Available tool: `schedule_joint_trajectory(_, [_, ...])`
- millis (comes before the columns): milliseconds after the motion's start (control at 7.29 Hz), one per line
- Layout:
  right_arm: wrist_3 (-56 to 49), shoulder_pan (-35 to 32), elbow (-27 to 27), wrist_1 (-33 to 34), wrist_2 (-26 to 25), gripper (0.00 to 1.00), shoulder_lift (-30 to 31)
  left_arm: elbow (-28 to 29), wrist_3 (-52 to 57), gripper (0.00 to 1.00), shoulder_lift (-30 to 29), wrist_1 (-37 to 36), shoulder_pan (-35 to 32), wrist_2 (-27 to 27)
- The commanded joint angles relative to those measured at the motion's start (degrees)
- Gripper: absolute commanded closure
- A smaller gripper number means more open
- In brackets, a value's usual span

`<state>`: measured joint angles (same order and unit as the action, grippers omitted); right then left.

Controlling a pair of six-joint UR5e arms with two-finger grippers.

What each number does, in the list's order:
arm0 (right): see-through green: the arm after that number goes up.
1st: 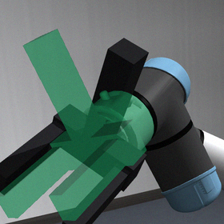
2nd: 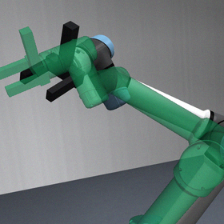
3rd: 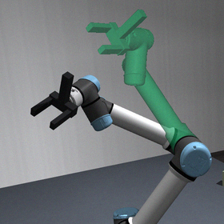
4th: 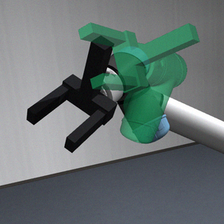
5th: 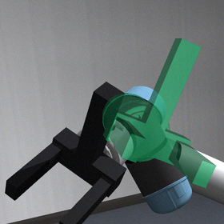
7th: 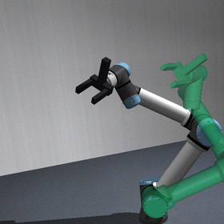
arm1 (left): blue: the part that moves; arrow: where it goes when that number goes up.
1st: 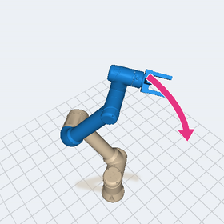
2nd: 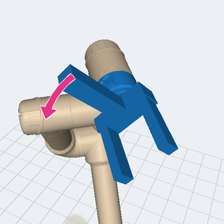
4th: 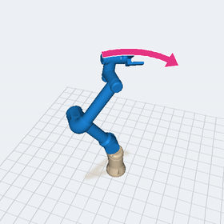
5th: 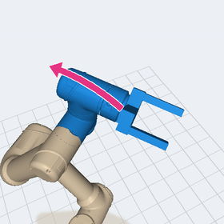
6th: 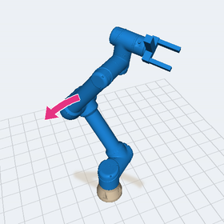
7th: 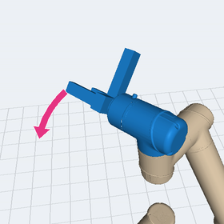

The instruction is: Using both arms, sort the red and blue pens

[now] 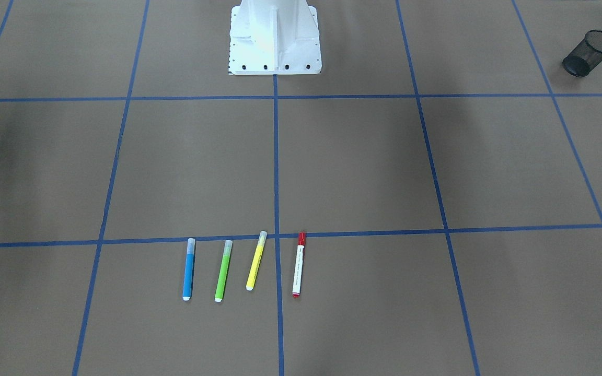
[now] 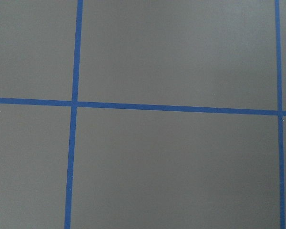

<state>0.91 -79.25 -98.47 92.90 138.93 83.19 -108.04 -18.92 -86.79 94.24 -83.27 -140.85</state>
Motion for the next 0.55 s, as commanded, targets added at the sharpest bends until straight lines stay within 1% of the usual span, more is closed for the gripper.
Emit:
schedule_joint_trajectory(0, [0.9, 0.1, 0.3, -2.7, 0.3, 0.0, -0.4, -2.9, -2.9, 0.0, -1.9, 0.2, 1.3, -3.0])
schedule_joint_trajectory(137, [0.9, 0.5, 0.4, -2.9, 0.3, 0.0, -0.3, -3.1, -7.7, 0.0, -5.6, 0.0, 3.7, -4.1])
schedule_joint_trajectory(274, [0.9, 1.1, 1.9, -3.2, 0.3, 0.0, -0.7, -3.6, -14.4, 0.0, -10.0, -0.1, 6.9, -3.5])
schedule_joint_trajectory(411, [1.0, 1.8, 2.4, -3.3, 0.4, 0.0, -0.9, -2.9, -20.0, 0.0, -15.2, -0.5, 13.2, 0.6])
